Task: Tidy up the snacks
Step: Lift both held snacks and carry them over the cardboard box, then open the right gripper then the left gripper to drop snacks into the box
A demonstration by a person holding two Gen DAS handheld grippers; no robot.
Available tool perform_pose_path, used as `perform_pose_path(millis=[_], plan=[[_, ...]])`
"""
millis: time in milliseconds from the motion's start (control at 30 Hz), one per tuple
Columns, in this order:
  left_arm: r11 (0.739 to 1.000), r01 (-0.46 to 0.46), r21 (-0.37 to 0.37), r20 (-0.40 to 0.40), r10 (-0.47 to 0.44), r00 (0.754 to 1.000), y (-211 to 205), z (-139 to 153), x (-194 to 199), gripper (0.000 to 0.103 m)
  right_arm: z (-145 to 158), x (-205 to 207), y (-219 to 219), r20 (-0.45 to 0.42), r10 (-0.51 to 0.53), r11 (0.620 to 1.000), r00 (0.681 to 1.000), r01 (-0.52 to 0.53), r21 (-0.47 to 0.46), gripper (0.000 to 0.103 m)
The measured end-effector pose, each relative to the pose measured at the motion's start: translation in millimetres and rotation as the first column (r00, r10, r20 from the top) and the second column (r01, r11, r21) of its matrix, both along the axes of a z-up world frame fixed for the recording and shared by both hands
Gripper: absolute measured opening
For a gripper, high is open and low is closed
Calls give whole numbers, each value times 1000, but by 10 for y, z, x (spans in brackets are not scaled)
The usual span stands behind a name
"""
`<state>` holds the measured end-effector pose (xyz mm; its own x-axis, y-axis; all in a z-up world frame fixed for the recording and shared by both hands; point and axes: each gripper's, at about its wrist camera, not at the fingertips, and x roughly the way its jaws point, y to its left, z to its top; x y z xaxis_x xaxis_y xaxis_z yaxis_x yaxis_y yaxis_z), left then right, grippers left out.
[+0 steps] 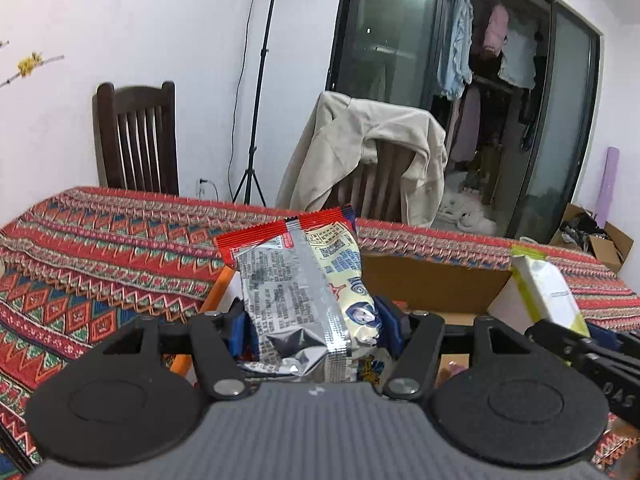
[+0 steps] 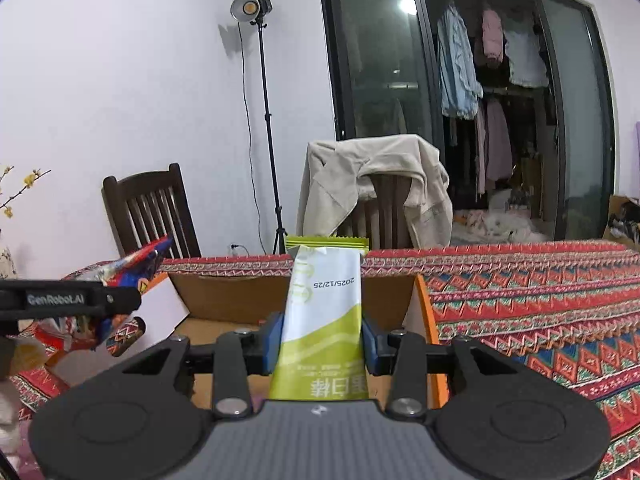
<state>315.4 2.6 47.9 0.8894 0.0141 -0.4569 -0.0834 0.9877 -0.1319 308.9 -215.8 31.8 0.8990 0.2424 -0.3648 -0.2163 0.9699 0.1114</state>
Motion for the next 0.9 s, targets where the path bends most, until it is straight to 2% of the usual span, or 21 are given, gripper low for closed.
perform_pose_path(millis=[133,167,200,233,267,300,667,900], plan=[[1000,0,16,-6,0,1000,-25,-85,23,63,-56,39,14,-18,-3,1000,1000,3,-10,41],[1000,-3,19,-5,3,1000,-38,-97,9,66,-66,61,23,-26,-3,1000,1000,3,-14,42],[1000,-5,20,0,5,1000,-37,-102,0,80,-83,69,23,-32,-9,1000,999,9,-19,47],[1000,-10,15,9,10,1000,-31,-102,-16,89,-97,78,20,-39,-12,1000,999,11,-21,67],[1000,-21,9,21,21,1000,-29,-99,-26,103,-113,80,12,-42,-13,1000,999,12,-16,92],[999,-36,3,40,36,999,-22,-96,-55,103,-125,76,-3,-40,-13,1000,999,13,-8,101],[1000,-22,1,34,22,999,-19,-61,-78,103,-128,6,-64,-35,-36,999,999,37,6,103],[1000,-6,5,79,6,997,-80,99,-235,103,-34,-103,-70,-1,-41,999,999,41,7,103]])
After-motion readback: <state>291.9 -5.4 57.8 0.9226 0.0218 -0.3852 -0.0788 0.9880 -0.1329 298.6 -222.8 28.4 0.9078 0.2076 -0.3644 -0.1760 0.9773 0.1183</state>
